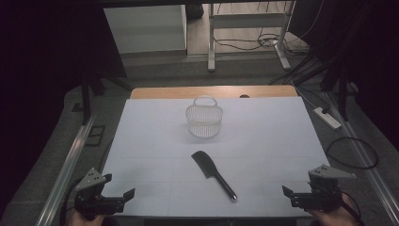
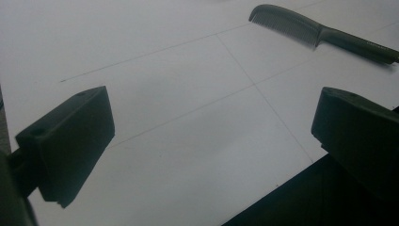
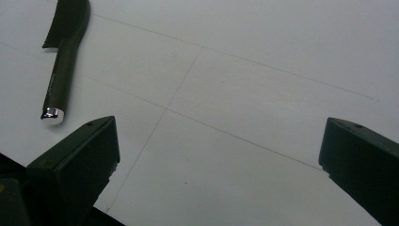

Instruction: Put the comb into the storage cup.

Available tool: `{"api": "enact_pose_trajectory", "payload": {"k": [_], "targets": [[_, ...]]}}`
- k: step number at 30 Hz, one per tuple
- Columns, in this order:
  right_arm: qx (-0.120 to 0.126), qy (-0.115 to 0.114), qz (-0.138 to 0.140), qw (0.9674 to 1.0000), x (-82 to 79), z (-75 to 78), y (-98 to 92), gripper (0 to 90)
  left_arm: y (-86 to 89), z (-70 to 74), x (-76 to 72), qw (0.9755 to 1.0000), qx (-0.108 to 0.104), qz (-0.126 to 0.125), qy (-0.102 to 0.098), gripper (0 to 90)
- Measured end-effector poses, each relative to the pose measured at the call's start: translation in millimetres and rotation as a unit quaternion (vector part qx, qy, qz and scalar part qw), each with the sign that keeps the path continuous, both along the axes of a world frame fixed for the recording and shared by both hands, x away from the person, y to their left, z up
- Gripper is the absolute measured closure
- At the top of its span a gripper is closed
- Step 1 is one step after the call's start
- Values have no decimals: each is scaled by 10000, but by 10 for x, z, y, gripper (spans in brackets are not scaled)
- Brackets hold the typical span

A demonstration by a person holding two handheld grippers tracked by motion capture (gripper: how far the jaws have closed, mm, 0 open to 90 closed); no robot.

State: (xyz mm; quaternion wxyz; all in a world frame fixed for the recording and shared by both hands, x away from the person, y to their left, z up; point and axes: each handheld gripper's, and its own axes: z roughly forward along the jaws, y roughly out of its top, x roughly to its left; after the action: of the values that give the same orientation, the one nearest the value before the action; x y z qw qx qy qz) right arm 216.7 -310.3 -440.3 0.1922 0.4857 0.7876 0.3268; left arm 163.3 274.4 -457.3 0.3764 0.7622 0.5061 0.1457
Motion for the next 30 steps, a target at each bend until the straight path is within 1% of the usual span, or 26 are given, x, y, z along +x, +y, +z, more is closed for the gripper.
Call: {"api": "enact_pose_trajectory", "payload": {"k": [12, 15, 18, 22, 25, 29, 30], "targets": [[-29, 73, 74, 9999, 5, -5, 16, 0, 2, 0, -3, 10000, -18, -46, -18, 8], [-69, 102, 151, 9998, 10, -7, 21, 0, 0, -1, -1, 10000, -25, -42, -9, 8], [-36, 114, 199, 9997, 11, -9, 21, 0, 2, 0, 0, 10000, -22, -43, -4, 8], [-9, 110, 276, 9996, 8, -4, 22, 0, 22, -2, -3, 9999, -112, -4, -7, 4], [10, 117, 316, 9994, 7, -2, 23, 0, 26, -1, -5, 9999, -123, -3, -7, 4], [86, 184, 416, 9989, 19, -2, 15, 0, 23, -2, -3, 9999, -117, -3, -9, 4], [164, 189, 423, 9988, 21, 2, 9, 0, 25, -1, -4, 9999, -121, -1, -8, 3]]}}
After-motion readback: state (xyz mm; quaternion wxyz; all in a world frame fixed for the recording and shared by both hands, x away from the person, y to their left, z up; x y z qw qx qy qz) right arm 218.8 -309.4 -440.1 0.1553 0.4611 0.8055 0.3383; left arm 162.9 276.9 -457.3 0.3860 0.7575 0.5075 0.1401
